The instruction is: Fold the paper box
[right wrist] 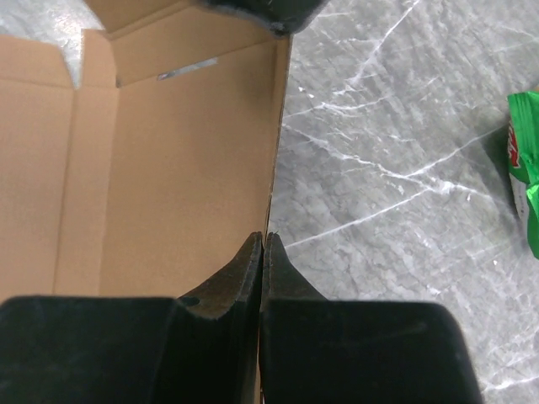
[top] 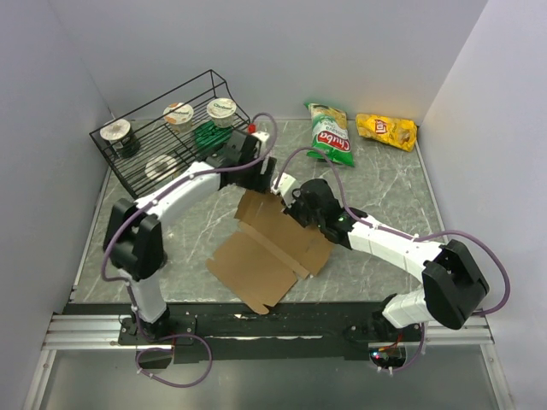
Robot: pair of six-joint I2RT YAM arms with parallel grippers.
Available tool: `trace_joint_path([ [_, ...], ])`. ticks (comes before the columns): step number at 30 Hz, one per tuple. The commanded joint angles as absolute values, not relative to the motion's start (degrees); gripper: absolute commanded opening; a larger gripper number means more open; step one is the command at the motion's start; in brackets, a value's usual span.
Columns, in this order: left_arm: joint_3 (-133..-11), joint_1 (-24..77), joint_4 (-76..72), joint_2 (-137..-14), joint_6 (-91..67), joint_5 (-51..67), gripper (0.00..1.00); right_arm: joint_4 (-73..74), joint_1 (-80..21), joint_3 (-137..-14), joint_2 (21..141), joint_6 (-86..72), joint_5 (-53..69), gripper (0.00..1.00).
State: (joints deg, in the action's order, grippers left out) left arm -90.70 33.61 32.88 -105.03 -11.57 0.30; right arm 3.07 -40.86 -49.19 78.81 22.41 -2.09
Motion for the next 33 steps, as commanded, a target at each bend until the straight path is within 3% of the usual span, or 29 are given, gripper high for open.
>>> trace_joint_path([
  [1,-82.5,30.1,24.1,-94.0,-15.1,-3.0,0.87,3.0,-41.7,-50.5,79.2,23.0,-0.4,0.0],
  [6,-68.1,28.7,10.8,-83.8,-21.9,-1.9,0.84,2.8,-41.7,-50.5,79.2,23.1,-0.3,0.0],
  [13,-57.8,28.8,-2.0,-80.3,-31.0,9.0,0.74,2.9,-41.7,-50.4,79.0,23.0,-0.4,0.0],
  [18,-59.2,29.0,-6.0,-84.2,-30.4,13.1,0.66,3.0,-41.7,-50.7,79.4,23.0,0.7,0.0],
  [29,-62.1,29.0,-6.6,-89.9,-26.7,13.0,0.65,3.2,-41.7,-50.7,79.4,23.1,0.7,0.0],
  [33,-61.1,29.4,-7.5,-90.0,-28.3,14.8,0.59,3.3,-41.7,-50.9,79.8,23.1,0.4,0.0],
])
